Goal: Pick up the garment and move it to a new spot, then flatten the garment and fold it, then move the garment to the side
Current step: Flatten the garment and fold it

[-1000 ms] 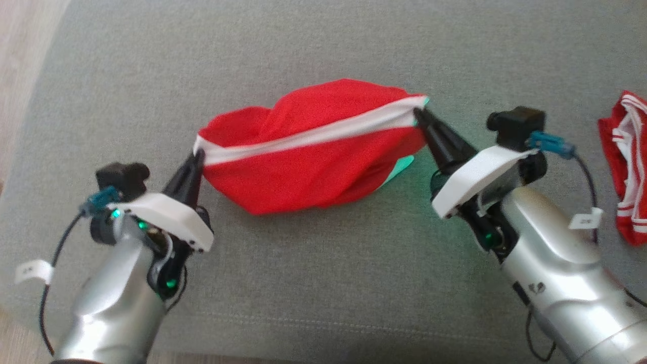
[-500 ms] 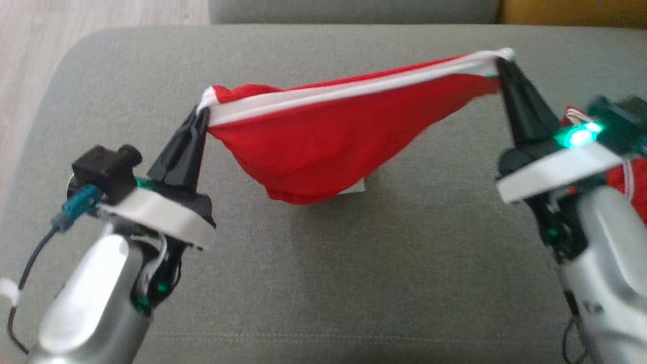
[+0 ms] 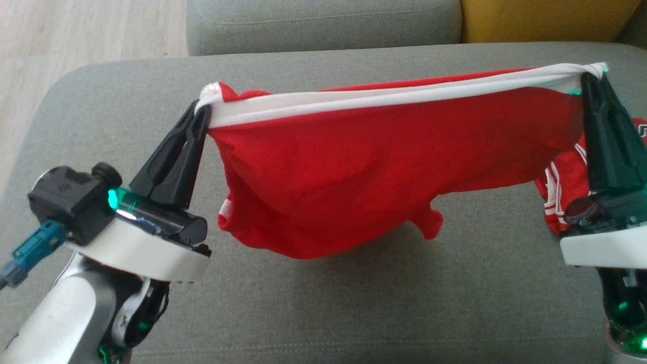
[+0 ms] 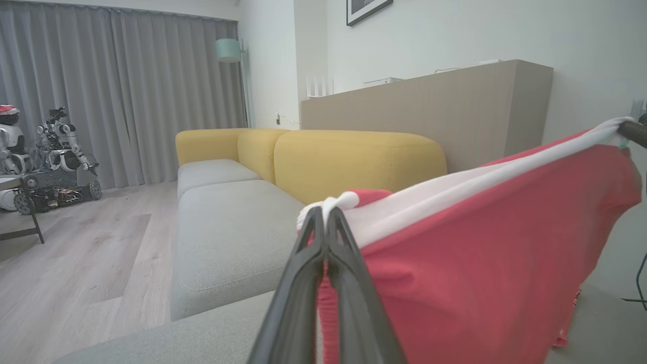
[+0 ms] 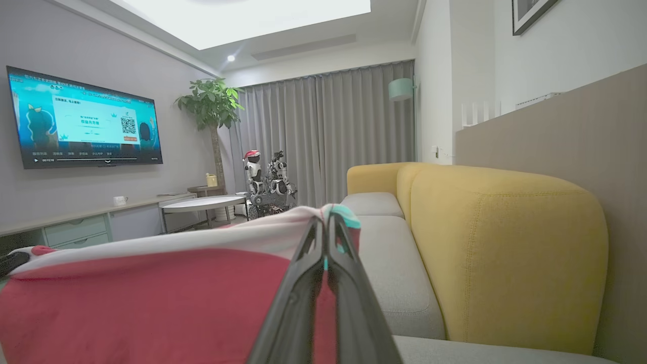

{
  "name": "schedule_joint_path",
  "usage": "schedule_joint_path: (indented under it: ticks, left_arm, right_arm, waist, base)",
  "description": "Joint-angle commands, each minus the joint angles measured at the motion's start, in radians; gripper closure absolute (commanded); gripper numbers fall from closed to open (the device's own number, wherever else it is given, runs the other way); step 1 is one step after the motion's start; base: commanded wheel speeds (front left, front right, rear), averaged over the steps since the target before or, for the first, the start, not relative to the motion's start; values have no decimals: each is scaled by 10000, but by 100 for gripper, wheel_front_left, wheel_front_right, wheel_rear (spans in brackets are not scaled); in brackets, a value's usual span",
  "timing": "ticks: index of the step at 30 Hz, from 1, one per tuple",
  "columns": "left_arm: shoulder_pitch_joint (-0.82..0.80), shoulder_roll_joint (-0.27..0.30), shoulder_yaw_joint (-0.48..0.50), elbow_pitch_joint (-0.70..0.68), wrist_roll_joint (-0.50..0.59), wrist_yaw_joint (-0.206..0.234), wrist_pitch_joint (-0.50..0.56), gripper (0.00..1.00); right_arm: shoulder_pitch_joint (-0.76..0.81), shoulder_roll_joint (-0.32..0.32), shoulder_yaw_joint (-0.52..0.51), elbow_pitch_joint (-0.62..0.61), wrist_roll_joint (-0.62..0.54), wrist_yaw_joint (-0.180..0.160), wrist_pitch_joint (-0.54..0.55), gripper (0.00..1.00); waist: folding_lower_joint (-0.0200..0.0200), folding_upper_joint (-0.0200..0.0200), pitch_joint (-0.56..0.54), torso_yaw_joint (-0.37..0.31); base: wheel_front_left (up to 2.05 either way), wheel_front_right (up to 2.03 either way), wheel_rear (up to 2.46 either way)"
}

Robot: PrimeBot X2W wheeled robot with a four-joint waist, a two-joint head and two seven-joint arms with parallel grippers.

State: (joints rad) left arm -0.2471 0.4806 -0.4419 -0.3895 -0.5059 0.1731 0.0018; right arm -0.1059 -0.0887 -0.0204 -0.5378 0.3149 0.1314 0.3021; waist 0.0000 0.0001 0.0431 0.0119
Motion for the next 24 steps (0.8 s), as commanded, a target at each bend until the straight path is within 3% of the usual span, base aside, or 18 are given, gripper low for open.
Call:
schedule_joint_path:
  ticks: [1, 7, 13, 19, 24]
  left_arm:
    - [-339, 398, 640, -358, 34, 156, 56, 100]
    - [-465, 358, 726, -228, -211, 88, 51, 100]
    - [-1860, -33, 833, 1173, -588, -433, -245, 100]
    - [-4774, -720, 893, 3792, -674, -1267, -910, 100]
    - [-7312, -1270, 942, 6481, -530, -1882, -1752, 100]
  right_arm:
    - [-175, 53, 63, -470, -52, -7, 140, 100]
    - [-453, 174, -5, -340, 94, -7, 321, 100]
    - [-2056, 185, -51, 1217, 511, -7, 176, 100]
    - [-5244, 83, 206, 3892, 894, -7, -449, 100]
    - [-8270, 113, 627, 6890, 1090, -7, -1717, 100]
  waist:
    - [0, -1, -1, -36]
    - [0, -1, 106, -140]
    - [0, -1, 591, -102]
    - [0, -1, 1324, -44]
    - [0, -1, 1904, -42]
  base:
    - [0, 0, 0]
    - [0, 0, 0]
    - [0, 0, 0]
    - [0, 0, 0]
    - [0, 0, 0]
